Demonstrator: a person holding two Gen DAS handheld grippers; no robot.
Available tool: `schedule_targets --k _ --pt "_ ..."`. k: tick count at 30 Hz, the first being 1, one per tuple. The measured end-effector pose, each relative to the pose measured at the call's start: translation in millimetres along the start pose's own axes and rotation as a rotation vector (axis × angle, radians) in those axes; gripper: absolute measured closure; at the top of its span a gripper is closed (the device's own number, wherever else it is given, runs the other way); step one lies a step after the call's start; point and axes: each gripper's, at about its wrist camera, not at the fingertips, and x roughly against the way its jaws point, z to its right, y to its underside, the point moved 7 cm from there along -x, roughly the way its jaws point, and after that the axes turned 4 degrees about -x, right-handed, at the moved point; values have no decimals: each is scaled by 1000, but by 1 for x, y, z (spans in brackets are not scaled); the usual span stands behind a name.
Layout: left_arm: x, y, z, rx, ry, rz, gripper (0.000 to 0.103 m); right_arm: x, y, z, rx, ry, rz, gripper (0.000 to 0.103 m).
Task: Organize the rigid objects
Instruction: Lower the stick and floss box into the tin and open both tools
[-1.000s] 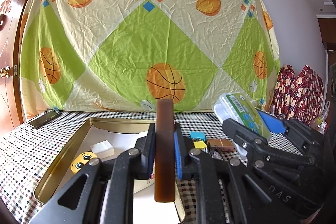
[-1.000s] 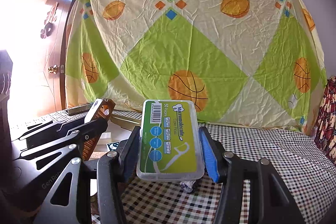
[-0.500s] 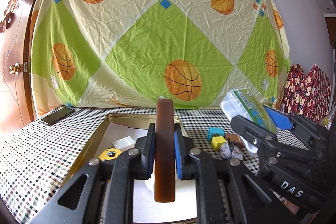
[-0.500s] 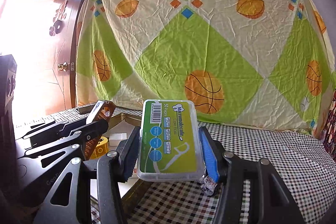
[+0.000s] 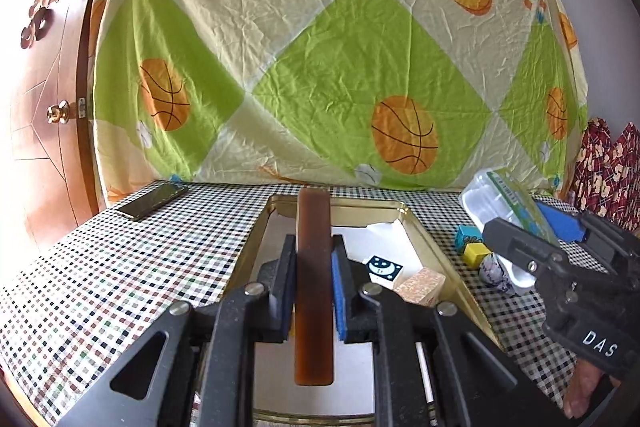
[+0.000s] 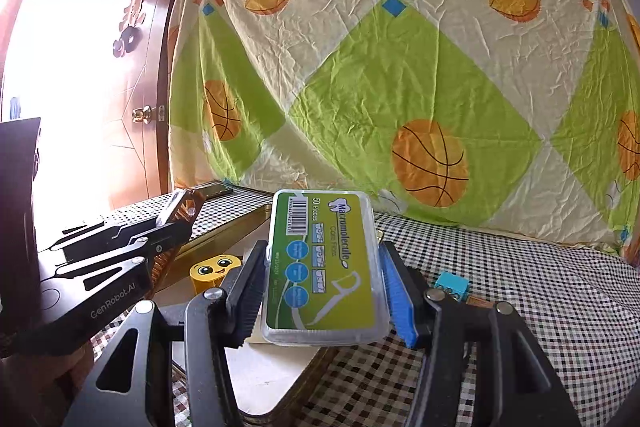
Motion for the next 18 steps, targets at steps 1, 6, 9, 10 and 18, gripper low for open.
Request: schedule_targets --k 1,6,9,10,18 --pt "-1 0 -1 -4 -6 -4 89 -3 2 -3 -3 -11 -11 46" --pt "-5 3 -4 -12 -4 -31 89 -14 14 -14 9 -39 -64 46" --pt "-8 4 -6 -16 -2 -52 89 -18 12 -18 8 -52 -74 46" --pt "-10 5 -7 -16 -2 -61 89 -22 12 -20 10 -58 -87 46" --pt "-26 12 -10 -24 40 -143 89 -51 15 -32 15 -69 -186 46"
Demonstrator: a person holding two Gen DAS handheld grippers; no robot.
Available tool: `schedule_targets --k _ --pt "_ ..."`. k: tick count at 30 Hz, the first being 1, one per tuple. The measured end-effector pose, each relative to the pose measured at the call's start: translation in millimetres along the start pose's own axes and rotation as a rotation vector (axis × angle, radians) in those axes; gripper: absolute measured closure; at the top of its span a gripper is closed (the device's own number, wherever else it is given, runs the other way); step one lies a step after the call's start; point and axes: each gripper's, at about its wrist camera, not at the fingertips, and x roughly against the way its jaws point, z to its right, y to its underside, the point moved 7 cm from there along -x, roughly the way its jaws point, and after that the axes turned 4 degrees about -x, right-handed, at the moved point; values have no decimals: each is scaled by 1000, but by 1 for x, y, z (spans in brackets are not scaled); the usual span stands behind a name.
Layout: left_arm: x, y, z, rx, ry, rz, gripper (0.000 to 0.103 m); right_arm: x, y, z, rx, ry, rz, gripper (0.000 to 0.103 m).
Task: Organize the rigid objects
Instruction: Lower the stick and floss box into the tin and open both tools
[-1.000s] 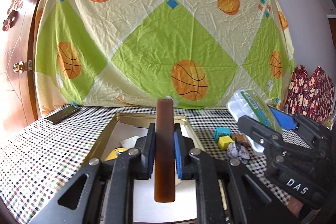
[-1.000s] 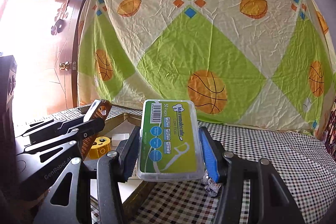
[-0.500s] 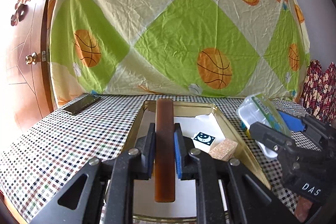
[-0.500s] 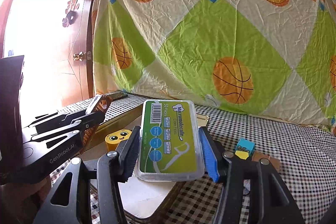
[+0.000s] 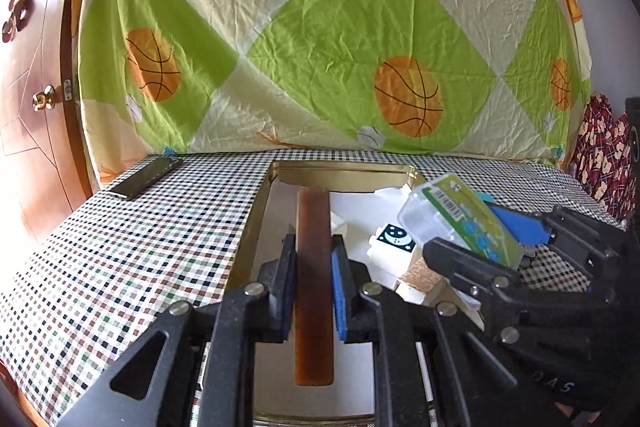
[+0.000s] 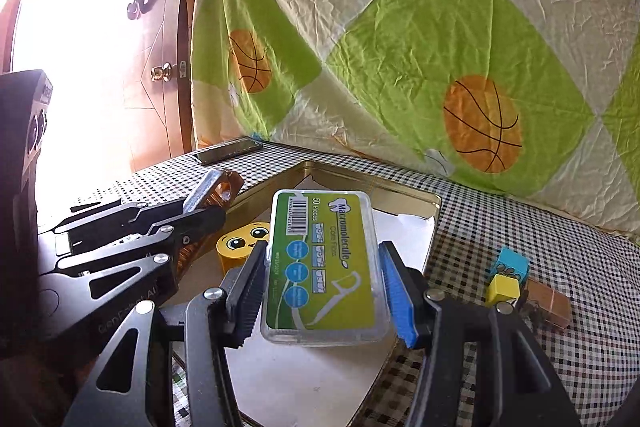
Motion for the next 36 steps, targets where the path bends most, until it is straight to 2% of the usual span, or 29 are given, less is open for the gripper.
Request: schedule_targets --k 13,19,21,23,25,26,27,28,30,32,33,36 --pt "-20 12 -5 6 30 -110 89 -26 -6 -1 -9 -5 -91 46" --pt "-24 15 -6 18 43 -136 89 -34 -7 -1 -3 -22 -119 45" --pt "-24 15 -8 21 34 -138 90 -37 -6 -3 -7 -51 -143 45" --pt "-24 15 -9 21 29 -138 90 -37 -8 -3 -3 -56 -140 43" --pt "-22 14 -11 20 18 -130 87 -34 -9 0 2 -40 -127 31" --pt "-20 13 -12 19 7 -121 80 -31 -10 2 0 -39 -113 28" --pt "-18 12 -13 20 -1 -111 66 -27 -12 5 -8 -37 -95 24" --pt "-15 11 -15 25 -11 -99 58 -22 -12 9 -17 -38 -81 23" --pt "-10 7 -17 41 -22 -71 26 -12 -15 17 -34 -39 -57 22" --pt "-4 2 -14 55 -25 -42 10 1 -16 31 -48 -19 -32 21" --pt "-1 0 -11 54 -22 -28 4 7 -16 39 -58 -10 -20 21" --pt "6 -6 2 39 -9 4 3 27 -15 66 -96 17 11 21"
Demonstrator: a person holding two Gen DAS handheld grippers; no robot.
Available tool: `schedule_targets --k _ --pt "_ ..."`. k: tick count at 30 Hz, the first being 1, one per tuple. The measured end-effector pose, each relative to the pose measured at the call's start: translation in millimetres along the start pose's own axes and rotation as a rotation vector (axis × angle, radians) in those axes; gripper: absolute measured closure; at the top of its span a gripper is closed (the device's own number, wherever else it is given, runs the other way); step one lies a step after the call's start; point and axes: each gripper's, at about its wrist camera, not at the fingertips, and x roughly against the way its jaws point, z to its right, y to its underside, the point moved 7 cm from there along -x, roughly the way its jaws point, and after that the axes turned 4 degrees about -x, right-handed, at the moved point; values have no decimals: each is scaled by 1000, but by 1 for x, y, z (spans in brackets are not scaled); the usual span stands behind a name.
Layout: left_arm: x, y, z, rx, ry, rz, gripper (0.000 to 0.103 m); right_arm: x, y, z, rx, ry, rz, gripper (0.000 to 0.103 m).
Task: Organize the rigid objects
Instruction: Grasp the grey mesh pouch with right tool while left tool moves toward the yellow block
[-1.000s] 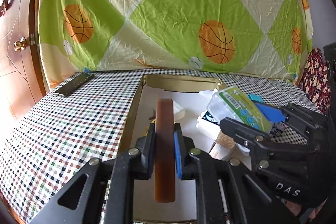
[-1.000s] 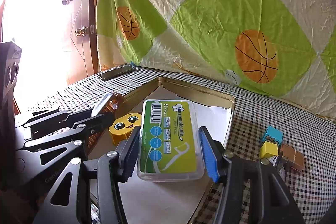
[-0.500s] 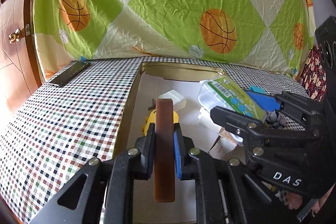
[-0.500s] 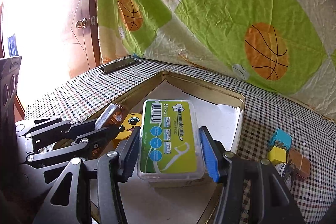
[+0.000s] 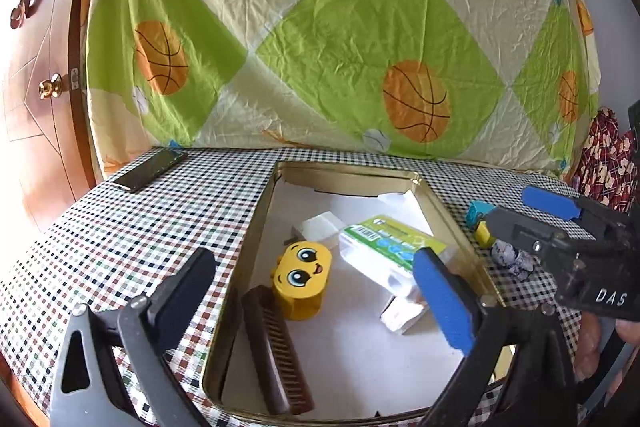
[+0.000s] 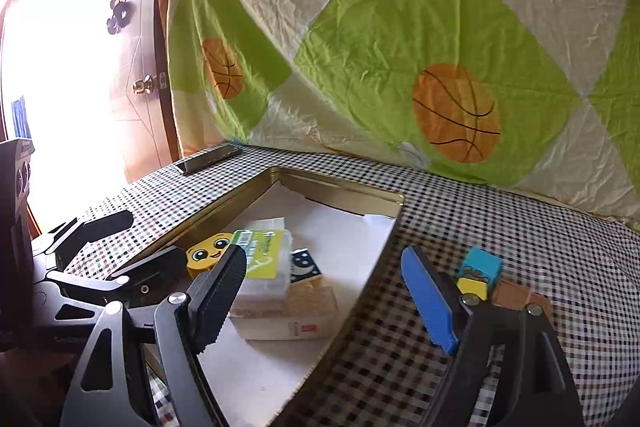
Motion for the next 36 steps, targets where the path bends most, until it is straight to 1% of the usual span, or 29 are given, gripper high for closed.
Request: schedule_targets --k 2,3,4,6,9,12,14,17,19,21,22,24,26,27,28,29,32,36 --pt "3 -3 12 -9 26 12 2 13 1 23 -31 26 19 21" --pt "3 -4 18 -12 37 17 1 19 2 36 -47 45 25 19" --pt "4 -5 24 -14 47 22 1 24 5 49 -61 70 28 15" --pt "3 -7 38 -25 62 27 1 29 11 76 -94 126 24 13" --pt "-1 -9 59 -40 90 24 1 31 23 120 -181 213 -12 13" --pt "-5 -10 82 -64 118 15 1 24 35 147 -237 248 -59 13" --pt "-6 -11 96 -85 134 16 1 17 40 153 -249 249 -89 13" --pt "-10 -14 109 -111 118 18 1 1 40 145 -239 228 -133 13" --pt "-12 -17 111 -112 109 13 1 -12 38 137 -217 217 -172 13" --pt "-14 -20 111 -102 100 13 1 -29 40 131 -199 212 -229 13" --pt "-14 -21 110 -94 102 14 1 -36 40 128 -199 204 -241 13" --pt "-15 -22 110 -90 105 15 1 -50 47 126 -188 217 -295 13" --pt "-16 -23 111 -91 104 13 1 -62 55 126 -190 212 -341 16" --pt "-17 -23 112 -91 109 12 1 -66 59 127 -192 209 -360 29" --pt "-17 -23 113 -91 112 10 1 -69 63 128 -209 180 -386 48" --pt "-17 -23 114 -92 115 11 1 -67 61 129 -212 178 -374 53" --pt "-18 -24 123 -100 136 6 1 -52 55 131 -186 184 -312 53" --pt "-20 -27 141 -110 169 2 1 -29 53 150 -192 259 -240 53"
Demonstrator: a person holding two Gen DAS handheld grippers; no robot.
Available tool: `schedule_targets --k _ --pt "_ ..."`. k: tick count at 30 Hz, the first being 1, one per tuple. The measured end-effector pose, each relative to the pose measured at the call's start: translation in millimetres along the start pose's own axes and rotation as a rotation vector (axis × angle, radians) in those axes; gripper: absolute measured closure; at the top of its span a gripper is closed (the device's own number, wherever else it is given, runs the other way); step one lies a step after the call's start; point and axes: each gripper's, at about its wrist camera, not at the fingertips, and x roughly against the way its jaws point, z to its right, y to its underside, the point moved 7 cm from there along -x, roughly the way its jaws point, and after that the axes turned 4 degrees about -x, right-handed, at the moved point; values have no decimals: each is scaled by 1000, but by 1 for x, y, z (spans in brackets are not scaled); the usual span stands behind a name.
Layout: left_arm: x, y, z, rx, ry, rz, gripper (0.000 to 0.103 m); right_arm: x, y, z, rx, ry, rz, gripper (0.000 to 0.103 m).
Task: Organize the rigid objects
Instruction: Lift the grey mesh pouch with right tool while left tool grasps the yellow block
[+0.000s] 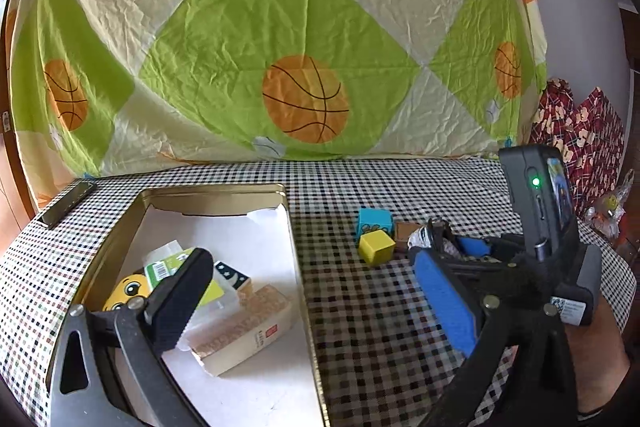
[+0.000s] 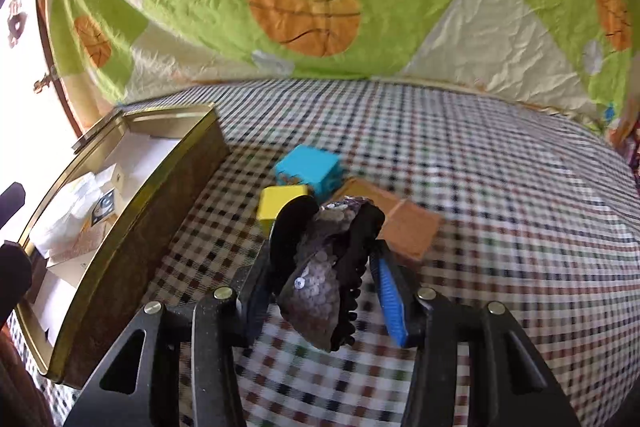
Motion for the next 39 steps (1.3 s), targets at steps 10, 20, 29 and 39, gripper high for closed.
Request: schedule_targets --k 10,20,29,39 --pt "-47 -7 62 -102 47 -90 1 9 -14 79 -103 114 43 53" --pt "-112 7 77 -102 32 -258 24 2 -16 88 -125 96 35 53" --pt "-144 19 71 -61 78 -376 38 5 -16 87 -123 85 55 53" --pt "-144 21 57 -44 114 -394 41 6 -17 82 -94 97 58 53"
